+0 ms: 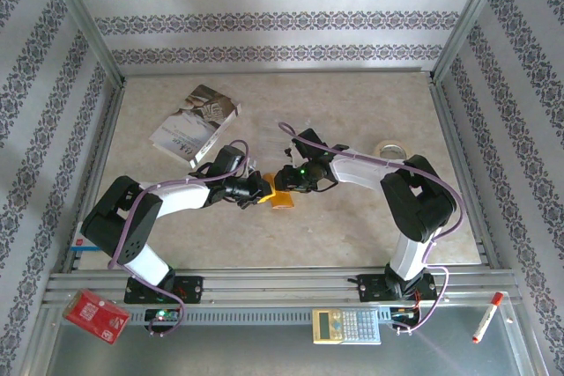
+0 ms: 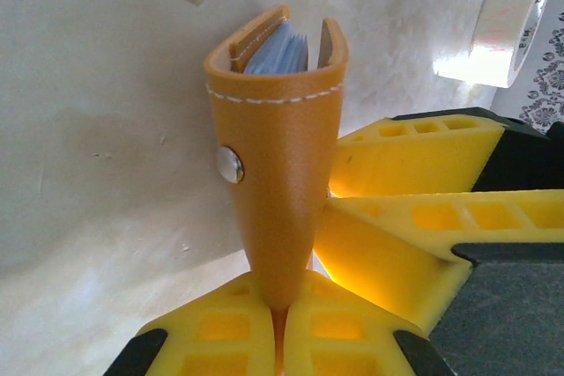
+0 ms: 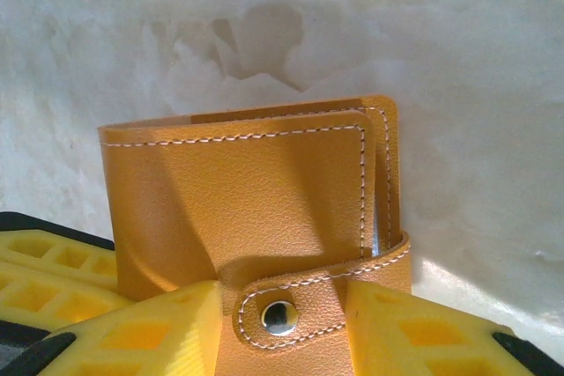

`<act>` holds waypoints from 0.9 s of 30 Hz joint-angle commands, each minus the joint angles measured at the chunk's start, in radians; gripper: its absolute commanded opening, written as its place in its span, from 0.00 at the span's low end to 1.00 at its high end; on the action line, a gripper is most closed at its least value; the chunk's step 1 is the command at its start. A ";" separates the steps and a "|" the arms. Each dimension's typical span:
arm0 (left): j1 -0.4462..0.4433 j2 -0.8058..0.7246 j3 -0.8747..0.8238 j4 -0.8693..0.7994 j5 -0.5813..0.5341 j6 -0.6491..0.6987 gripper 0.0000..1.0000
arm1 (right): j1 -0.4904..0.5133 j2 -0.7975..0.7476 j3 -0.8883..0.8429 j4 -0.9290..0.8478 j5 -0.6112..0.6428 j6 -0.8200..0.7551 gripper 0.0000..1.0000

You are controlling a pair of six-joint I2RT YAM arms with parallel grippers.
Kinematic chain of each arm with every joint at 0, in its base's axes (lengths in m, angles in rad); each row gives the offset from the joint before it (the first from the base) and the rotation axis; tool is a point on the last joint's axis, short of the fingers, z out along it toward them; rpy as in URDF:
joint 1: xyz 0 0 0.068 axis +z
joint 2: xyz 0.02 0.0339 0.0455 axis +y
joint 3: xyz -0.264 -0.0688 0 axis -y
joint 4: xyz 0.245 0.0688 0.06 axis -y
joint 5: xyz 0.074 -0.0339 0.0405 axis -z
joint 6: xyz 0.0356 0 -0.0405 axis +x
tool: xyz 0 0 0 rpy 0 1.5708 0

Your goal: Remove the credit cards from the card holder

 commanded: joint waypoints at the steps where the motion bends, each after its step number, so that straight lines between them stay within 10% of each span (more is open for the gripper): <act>1: 0.000 0.001 0.042 0.013 0.006 0.031 0.07 | 0.022 0.019 0.028 -0.077 0.047 -0.045 0.43; 10: 0.001 -0.004 0.070 -0.110 -0.023 0.073 0.05 | 0.040 -0.003 0.067 -0.214 0.291 -0.049 0.27; 27: 0.001 0.002 0.084 -0.169 -0.054 0.102 0.03 | 0.004 -0.047 0.024 -0.228 0.370 0.015 0.01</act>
